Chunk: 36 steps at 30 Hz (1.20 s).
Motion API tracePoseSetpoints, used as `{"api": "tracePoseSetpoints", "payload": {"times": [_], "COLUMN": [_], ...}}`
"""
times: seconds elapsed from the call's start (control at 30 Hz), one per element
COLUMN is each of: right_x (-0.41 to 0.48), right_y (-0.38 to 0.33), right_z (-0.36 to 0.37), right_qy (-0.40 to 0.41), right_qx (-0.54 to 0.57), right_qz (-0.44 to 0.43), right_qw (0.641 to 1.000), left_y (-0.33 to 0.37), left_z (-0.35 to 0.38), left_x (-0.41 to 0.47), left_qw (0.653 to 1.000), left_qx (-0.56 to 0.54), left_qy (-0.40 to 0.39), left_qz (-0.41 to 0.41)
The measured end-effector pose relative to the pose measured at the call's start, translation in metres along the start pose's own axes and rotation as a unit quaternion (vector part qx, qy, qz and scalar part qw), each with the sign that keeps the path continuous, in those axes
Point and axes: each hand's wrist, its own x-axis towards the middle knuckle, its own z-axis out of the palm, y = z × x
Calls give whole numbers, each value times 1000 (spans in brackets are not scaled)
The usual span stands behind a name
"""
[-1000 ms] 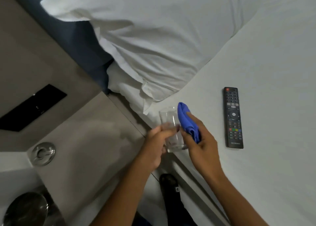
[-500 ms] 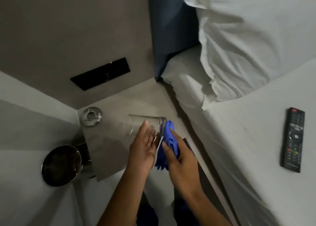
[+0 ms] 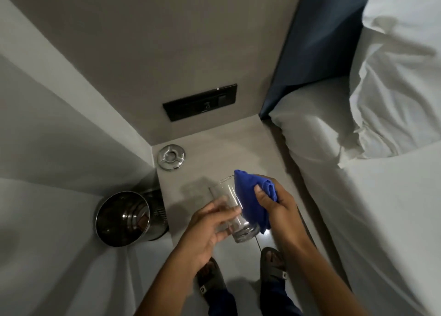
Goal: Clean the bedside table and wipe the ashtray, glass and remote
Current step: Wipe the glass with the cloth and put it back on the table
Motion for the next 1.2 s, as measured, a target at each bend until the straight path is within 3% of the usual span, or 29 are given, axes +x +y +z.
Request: {"api": "tracePoseSetpoints", "payload": {"times": [0.13, 0.27, 0.43, 0.6, 0.77, 0.9, 1.0, 1.07, 1.2], "right_x": [1, -3, 24, 67, 76, 86, 103, 118, 135], "right_y": [7, 14, 21, 17, 24, 34, 32, 23, 18], "right_z": [16, 18, 5, -27, -59, -78, -81, -83, -93], "right_qy": [-22, -44, 15, 50, 5, -44, -4, 50, 39], "right_qx": [-49, -99, -105, -92, -179, -257, -197, -117, 84], "right_qz": [-55, -53, -45, -56, -142, -159, -118, -36, 100], "right_qw": [997, 993, 993, 993, 974, 952, 973, 991, 991], "left_y": [5, 11, 3, -3, 10, 12, 8, 6, 19], "left_z": [-7, 0, 21, 67, 104, 116, 121, 128, 131], "left_x": [14, 28, 37, 64, 98, 120, 131, 134, 154], "left_qw": [996, 985, 997, 998, 998, 998, 995, 996, 980], "left_qx": [-49, -131, -14, 3, -24, 28, 80, 60, 58], "left_qy": [69, 114, 77, 58, 53, 42, 31, 45, 188], "left_qz": [27, 21, 24, -4, -7, -31, -45, -51, 0]}}
